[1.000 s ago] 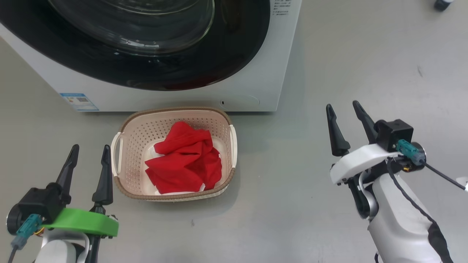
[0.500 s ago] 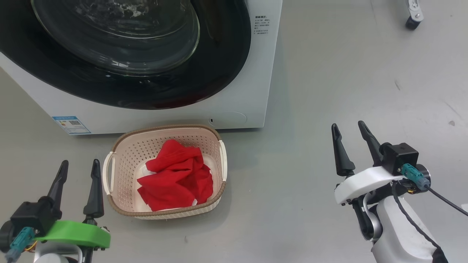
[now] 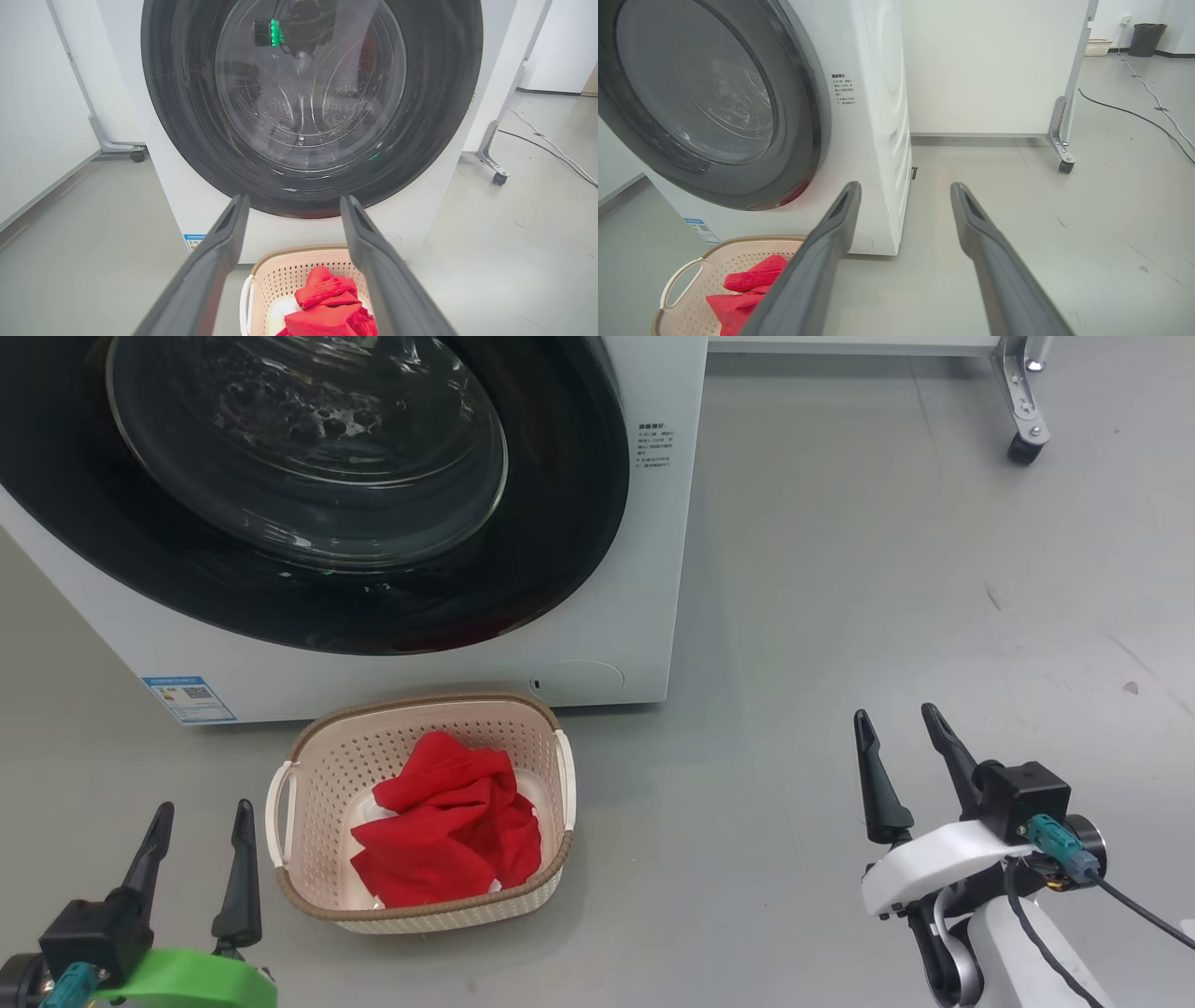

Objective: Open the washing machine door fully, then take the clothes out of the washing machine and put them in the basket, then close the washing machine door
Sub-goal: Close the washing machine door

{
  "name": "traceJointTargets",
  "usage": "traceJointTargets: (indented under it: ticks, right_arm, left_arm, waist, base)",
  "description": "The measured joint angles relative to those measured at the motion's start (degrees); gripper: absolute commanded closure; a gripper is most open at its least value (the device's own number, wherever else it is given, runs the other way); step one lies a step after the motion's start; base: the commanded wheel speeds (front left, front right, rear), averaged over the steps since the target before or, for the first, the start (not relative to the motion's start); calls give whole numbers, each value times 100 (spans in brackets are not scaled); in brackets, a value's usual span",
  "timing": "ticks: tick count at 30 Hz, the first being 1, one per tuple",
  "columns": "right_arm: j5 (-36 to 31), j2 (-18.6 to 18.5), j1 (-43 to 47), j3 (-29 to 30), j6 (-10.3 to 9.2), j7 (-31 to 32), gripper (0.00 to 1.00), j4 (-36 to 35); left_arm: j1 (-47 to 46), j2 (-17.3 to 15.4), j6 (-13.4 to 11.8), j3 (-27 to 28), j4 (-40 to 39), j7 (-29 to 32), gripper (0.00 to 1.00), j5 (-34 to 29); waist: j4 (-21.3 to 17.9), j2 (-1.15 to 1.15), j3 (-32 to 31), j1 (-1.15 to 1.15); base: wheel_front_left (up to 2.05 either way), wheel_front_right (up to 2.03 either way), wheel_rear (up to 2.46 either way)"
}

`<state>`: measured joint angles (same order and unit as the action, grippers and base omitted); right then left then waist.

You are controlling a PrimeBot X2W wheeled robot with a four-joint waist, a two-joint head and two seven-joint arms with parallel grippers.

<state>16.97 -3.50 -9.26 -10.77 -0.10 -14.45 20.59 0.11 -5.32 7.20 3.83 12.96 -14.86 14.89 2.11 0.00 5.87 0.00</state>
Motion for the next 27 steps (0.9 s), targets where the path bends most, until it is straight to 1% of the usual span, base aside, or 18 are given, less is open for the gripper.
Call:
traceJointTargets:
  ticks: [15, 17, 27]
  right_arm:
    - [-52, 27, 532, 182, 13, 0, 0, -142]
    - [-59, 31, 536, 182, 54, 0, 0, -175]
    - [-92, 47, 624, 207, 63, 0, 0, -266]
  left_arm:
    - [277, 58, 0, -40, -16, 0, 0, -198]
    - [313, 65, 0, -13, -25, 0, 0, -198]
    - [346, 92, 0, -7, -78, 1, 0, -198]
  waist:
    - [10, 0, -404, 0]
    - [20, 0, -423, 0]
    - [29, 0, -401, 0]
  base:
    - [0, 0, 0]
    - [0, 0, 0]
    - [0, 0, 0]
